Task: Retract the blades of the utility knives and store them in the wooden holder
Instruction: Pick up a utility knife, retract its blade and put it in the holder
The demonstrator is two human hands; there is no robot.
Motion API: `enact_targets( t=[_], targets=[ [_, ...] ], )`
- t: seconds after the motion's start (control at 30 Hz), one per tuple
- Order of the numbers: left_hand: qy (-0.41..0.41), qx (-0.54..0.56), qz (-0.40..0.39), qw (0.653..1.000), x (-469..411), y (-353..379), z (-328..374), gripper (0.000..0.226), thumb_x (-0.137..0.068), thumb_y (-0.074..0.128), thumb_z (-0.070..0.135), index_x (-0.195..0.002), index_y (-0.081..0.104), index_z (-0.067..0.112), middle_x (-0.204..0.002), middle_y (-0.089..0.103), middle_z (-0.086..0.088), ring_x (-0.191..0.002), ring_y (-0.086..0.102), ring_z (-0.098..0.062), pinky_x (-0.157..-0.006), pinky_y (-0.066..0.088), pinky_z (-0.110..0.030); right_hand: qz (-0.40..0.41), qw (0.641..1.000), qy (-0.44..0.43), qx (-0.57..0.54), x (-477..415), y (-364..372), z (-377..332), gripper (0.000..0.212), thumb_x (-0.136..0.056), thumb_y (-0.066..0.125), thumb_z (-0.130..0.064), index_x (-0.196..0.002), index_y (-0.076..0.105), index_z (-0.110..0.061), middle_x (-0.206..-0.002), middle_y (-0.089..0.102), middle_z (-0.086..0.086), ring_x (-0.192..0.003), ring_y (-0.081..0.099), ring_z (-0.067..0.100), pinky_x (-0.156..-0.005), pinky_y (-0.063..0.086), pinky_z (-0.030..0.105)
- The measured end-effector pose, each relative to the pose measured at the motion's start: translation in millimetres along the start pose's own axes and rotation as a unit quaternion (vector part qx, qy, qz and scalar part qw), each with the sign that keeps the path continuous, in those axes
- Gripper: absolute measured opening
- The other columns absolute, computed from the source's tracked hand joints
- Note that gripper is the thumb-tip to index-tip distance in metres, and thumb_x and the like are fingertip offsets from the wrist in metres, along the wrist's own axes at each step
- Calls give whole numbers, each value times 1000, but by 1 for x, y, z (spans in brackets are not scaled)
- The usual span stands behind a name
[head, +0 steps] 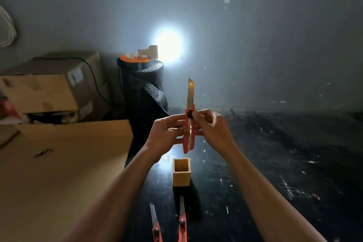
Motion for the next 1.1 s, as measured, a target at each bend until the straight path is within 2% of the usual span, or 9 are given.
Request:
enact_targets(
  t=[0.1,0.2,0.3,0.43,0.57,0.7,0.9,1.03,1.1],
  targets=[
    [21,-7,7,1000,-8,-2,12,34,-91,63,-12,-117,75,6,-106,80,-18,-95,79,-36,-84,64,-50,30,998,-40,23,-13,-1,-15,24,-92,62,-55,-105,64,-35,-94,75,-10,-82,77,15,-68,64,25],
    [30,-14,17,999,-12,-3,19,35,-92,64,-10,-106,79,18,-104,81,-15,-94,80,-33,-85,64,-51,28,995,-83,43,-20,-1,-23,3,-97,63,-45,-100,62,-44,-97,73,-14,-87,75,13,-72,66,29],
    [16,1,16,1000,-12,-4,21,38,-90,65,-12,-102,80,22,-102,82,-14,-89,80,-30,-83,64,-51,11,992,-100,78,-22,-5,-28,11,-98,65,-39,-92,64,-48,-96,72,-20,-92,73,12,-82,65,37],
    [-4,26,7,1000,-11,-2,21,38,-90,62,-14,-114,77,11,-105,81,-17,-90,80,-31,-81,65,-47,-20,993,-77,89,-21,-12,-25,3,-97,68,-32,-98,71,-32,-101,76,-10,-95,73,14,-87,63,41],
    [-17,45,-5,999,-11,0,21,41,-91,59,-14,-122,75,9,-111,80,-14,-98,79,-35,-86,63,-49,-42,995,-54,76,-6,-17,-17,6,-95,71,-26,-96,73,-20,-98,77,-6,-89,75,13,-82,62,26],
    [-37,68,-13,997,-12,2,23,41,-88,61,-15,-119,76,8,-112,80,-14,-99,79,-32,-86,63,-49,-70,997,-34,9,10,-16,-8,8,-93,73,-13,-97,74,-6,-98,79,4,-90,77,18,-75,63,23],
    [-26,37,4,999,-15,6,28,39,-88,63,-15,-116,77,8,-106,82,-14,-89,81,-29,-78,66,-44,-61,997,-26,36,21,-16,-3,8,-91,75,-21,-98,76,-16,-95,80,-6,-89,76,8,-83,65,30],
    [-16,49,11,999,-16,8,37,39,-87,63,-17,-114,76,8,-100,83,-12,-80,81,-24,-70,67,-38,-30,998,-38,30,23,-14,-6,22,-86,80,-34,-104,70,-27,-99,78,-14,-91,75,7,-81,64,31],
    [-9,46,10,999,-16,9,43,39,-87,64,-17,-114,76,8,-99,83,-10,-79,81,-24,-67,67,-37,-29,998,-50,36,22,-13,-9,18,-87,79,-32,-102,71,-26,-96,77,-15,-90,74,7,-81,63,29]
  ],
)
Point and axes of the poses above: each hand's wrist, its own x-axis away from the middle knuckle, its own y-axis out of the palm, z = x × y, the point moved 4 cm from there along -x, towards the middle knuckle
